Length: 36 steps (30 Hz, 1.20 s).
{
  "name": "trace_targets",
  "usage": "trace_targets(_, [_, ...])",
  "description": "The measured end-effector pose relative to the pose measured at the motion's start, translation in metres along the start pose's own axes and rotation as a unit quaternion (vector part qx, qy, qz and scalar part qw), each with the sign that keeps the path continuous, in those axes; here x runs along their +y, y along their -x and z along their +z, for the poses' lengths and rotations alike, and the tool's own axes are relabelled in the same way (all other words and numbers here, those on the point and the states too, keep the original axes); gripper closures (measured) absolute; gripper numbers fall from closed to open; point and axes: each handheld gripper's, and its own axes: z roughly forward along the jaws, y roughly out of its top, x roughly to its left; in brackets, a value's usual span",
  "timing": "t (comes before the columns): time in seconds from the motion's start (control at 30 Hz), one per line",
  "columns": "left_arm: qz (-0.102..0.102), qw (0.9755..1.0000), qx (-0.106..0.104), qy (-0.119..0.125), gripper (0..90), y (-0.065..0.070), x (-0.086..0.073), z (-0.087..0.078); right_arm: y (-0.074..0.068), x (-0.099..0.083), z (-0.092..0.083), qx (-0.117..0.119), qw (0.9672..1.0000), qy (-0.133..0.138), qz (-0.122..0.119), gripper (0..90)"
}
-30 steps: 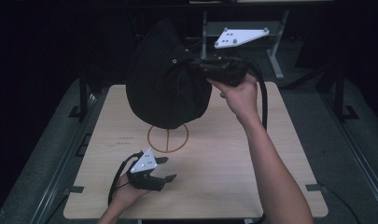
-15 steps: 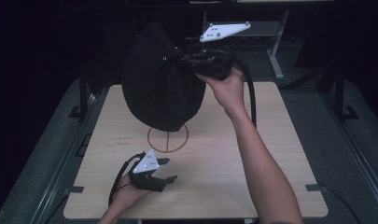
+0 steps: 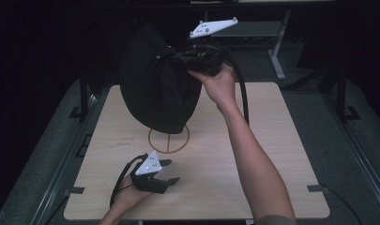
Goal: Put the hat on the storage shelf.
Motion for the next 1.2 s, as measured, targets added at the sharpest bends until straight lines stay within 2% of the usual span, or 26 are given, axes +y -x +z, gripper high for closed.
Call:
trace_targets(0.57, [0.009,1.0000,-0.002,-0.001,31.7,0.004,0.002,0.001,0.005,0.001,0.041,0.008,0.9992,-0.034,0.017,87.9])
trace_targets(1.07, [0.019,0.9998,-0.010,0.000,31.7,0.008,0.003,0.003,0.010,-0.005,0.071,0.006,0.9974,-0.066,0.029,87.2])
trace_targets(1.2, [0.019,0.9997,-0.012,0.002,31.7,0.010,0.003,0.004,0.011,-0.008,0.080,0.002,0.9967,-0.077,0.025,86.1])
